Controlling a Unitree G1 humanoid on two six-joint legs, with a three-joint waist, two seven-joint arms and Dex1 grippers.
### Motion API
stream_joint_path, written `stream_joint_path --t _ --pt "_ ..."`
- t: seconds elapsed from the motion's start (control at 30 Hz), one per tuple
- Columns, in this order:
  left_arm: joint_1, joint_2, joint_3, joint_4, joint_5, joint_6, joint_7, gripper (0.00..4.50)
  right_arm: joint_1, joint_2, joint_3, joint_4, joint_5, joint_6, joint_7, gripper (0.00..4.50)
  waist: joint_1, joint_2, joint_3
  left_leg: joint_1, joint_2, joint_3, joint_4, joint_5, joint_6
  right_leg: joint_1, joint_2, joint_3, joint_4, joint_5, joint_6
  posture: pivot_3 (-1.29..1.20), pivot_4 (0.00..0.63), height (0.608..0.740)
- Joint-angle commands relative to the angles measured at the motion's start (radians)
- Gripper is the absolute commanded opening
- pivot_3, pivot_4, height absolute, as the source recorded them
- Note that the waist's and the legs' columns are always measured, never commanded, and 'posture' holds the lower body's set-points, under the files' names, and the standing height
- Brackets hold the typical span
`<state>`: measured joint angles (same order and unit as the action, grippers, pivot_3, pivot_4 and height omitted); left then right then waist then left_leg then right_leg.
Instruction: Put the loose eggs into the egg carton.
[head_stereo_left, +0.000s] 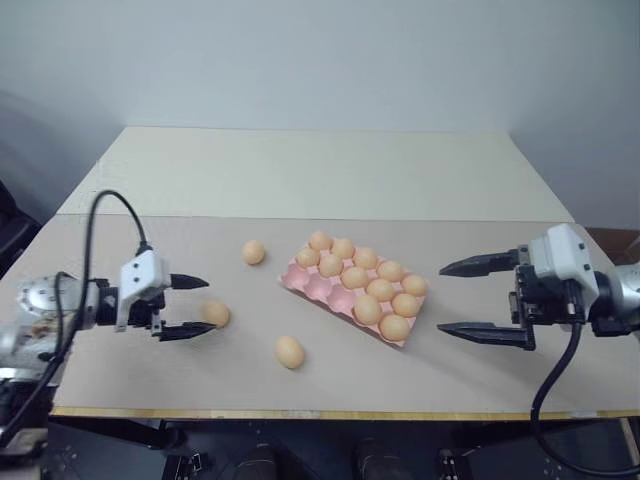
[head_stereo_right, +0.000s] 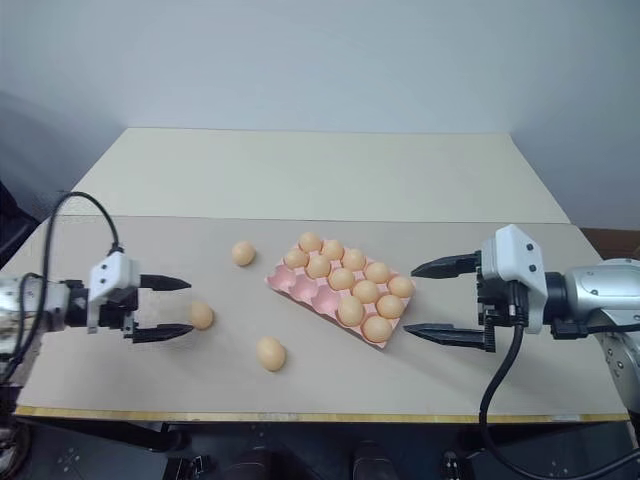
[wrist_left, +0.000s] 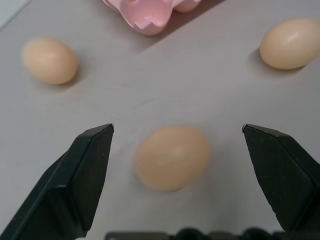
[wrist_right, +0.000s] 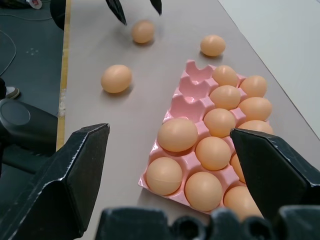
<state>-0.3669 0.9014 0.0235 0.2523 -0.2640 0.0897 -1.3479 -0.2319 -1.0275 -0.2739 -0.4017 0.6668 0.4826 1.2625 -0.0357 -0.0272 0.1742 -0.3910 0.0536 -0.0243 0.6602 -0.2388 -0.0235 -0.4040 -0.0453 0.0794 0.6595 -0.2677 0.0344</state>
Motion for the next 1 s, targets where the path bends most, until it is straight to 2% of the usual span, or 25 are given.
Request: stream_joint_path --t 0.03,0.13,0.23,0.37,0.4,0.57,0.77,1.0 --pt "-0.076 -0.021 -0.061 0.095 0.083 -0.096 -0.001 4.5 -0.006 -0.006 -0.028 -0.033 0.034 0.006 -0.005 4.47 0.0 0.0 0.0 0.0 0.0 0.0 0.0 0.0 0.0 0.0 0.0 0.0 0.0 0.0 0.0 0.0 0.15 0.74" --pt "-0.114 -0.038 -0.092 0.158 0.12 -0.128 0.003 4.5 0.006 -0.008 -0.042 -0.043 0.042 0.011 -0.012 4.47 -0.001 0.0 0.0 0.0 0.0 0.0 0.0 0.0 0.0 0.0 0.0 0.0 0.0 0.0 0.0 0.0 0.15 0.74" --pt "-0.134 -0.039 -0.109 0.194 0.141 -0.151 -0.012 3.88 0.016 -0.008 -0.053 -0.05 0.045 0.014 -0.024 4.5 -0.004 0.0 0.0 0.0 0.0 0.0 0.0 0.0 0.0 0.0 0.0 0.0 0.0 0.0 0.0 0.0 0.15 0.74" --pt "-0.135 -0.036 -0.103 0.21 0.133 -0.162 -0.026 2.63 0.021 -0.005 -0.056 -0.052 0.051 0.014 -0.038 4.5 -0.003 0.0 0.0 0.0 0.0 0.0 0.0 0.0 0.0 0.0 0.0 0.0 0.001 0.0 0.0 0.0 0.15 0.74" --pt "-0.134 -0.034 -0.097 0.21 0.127 -0.162 -0.03 2.47 0.021 -0.004 -0.055 -0.052 0.052 0.014 -0.04 4.5 -0.003 0.0 0.0 0.001 0.0 0.0 0.0 0.0 0.0 0.0 0.0 0.0 0.002 0.0 0.0 0.0 0.15 0.74" --pt "-0.12 -0.018 -0.051 0.161 0.06 -0.141 -0.074 2.46 0.022 0.004 -0.049 -0.047 0.052 0.008 -0.051 4.5 -0.004 0.0 0.0 0.0 0.0 0.0 0.0 0.0 0.0 0.0 0.0 0.0 0.001 0.0 0.0 0.0 0.15 0.74" --pt "-0.162 -0.074 0.012 -0.011 -0.106 0.052 -0.063 2.46 0.008 0.015 -0.033 -0.045 0.049 0.006 -0.061 4.5 0.002 0.0 0.0 0.0 0.0 0.0 0.001 0.0 0.0 0.0 0.0 0.0 0.002 0.0 0.0 0.0 0.15 0.74" --pt "-0.259 -0.307 -0.049 -0.089 -0.131 0.117 0.069 2.46 0.008 0.019 -0.037 -0.047 0.044 0.004 -0.074 4.5 0.021 0.0 0.0 0.0 0.0 -0.001 0.001 0.0 0.0 0.001 0.0 0.0 0.001 0.0 0.001 0.0 0.15 0.74"
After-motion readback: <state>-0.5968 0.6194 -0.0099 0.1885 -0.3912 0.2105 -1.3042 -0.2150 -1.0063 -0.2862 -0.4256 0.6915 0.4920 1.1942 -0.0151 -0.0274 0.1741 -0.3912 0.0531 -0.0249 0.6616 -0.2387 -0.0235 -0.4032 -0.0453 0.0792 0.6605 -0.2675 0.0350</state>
